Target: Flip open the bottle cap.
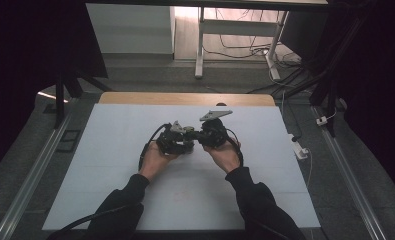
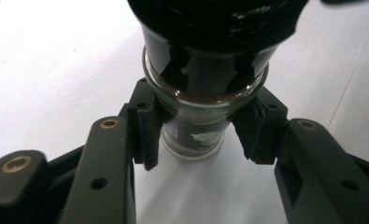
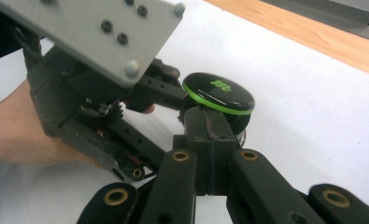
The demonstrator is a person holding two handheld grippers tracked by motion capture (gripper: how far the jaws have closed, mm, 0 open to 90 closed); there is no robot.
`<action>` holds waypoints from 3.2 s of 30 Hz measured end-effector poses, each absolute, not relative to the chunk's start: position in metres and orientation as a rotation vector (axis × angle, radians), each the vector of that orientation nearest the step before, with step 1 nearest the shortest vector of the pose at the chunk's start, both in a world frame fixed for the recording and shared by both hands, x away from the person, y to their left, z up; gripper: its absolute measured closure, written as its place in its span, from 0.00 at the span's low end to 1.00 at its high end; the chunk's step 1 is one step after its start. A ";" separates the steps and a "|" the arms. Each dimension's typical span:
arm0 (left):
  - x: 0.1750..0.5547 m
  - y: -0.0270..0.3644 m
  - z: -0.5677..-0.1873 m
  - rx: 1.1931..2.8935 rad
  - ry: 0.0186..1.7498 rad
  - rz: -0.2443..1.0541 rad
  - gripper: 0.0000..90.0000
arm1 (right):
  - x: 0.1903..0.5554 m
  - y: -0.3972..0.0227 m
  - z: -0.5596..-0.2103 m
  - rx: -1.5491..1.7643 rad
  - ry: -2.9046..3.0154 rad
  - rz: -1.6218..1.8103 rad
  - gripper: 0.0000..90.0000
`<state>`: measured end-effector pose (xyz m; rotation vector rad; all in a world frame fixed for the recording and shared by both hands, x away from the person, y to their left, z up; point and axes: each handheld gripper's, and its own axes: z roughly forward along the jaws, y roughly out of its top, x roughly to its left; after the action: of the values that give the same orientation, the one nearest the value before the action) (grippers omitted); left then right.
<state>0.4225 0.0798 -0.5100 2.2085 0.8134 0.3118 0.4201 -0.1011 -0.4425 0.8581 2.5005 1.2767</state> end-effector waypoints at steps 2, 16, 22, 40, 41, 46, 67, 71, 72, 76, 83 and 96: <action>0.422 0.080 -0.510 2.207 0.813 0.312 0.60 | 0.422 -0.101 -0.441 0.861 2.497 1.276 0.99; 0.422 0.080 -0.511 2.203 0.810 0.315 0.60 | 0.436 -0.095 -0.435 0.875 2.476 1.281 0.99; 0.422 0.080 -0.511 2.202 0.805 0.321 0.60 | 0.445 -0.094 -0.435 0.897 2.463 1.278 0.99; 0.423 0.079 -0.513 2.228 0.768 0.348 0.56 | 0.441 -0.098 -0.436 0.900 2.460 1.300 0.86; 0.423 0.078 -0.513 2.240 0.770 0.364 0.56 | 0.441 -0.098 -0.436 0.900 2.460 1.300 0.86; 0.422 0.081 -0.510 2.230 0.788 0.360 0.46 | 0.435 -0.104 -0.434 0.913 2.445 1.325 0.74; 0.398 0.104 -0.489 2.202 0.826 0.226 0.18 | 0.412 -0.117 -0.429 0.907 2.439 1.340 0.39; 0.388 0.109 -0.485 2.187 0.829 0.213 0.16 | 0.407 -0.121 -0.431 0.912 2.445 1.335 0.31; 0.386 0.110 -0.484 2.186 0.833 0.210 0.15 | 0.406 -0.122 -0.432 0.914 2.446 1.336 0.29; 0.376 0.117 -0.482 2.178 0.833 0.187 0.13 | 0.399 -0.126 -0.433 0.913 2.459 1.320 0.23; 0.358 0.130 -0.480 2.173 0.838 0.174 0.06 | 0.384 -0.134 -0.433 0.920 2.481 1.316 0.12; 0.313 0.175 -0.469 2.085 0.888 0.127 0.00 | 0.349 -0.157 -0.436 0.890 2.514 1.300 0.02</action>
<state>0.3133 0.1750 -0.4691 2.0848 0.8875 0.1272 0.3489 -0.1569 -0.4361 0.8899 2.5143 1.2997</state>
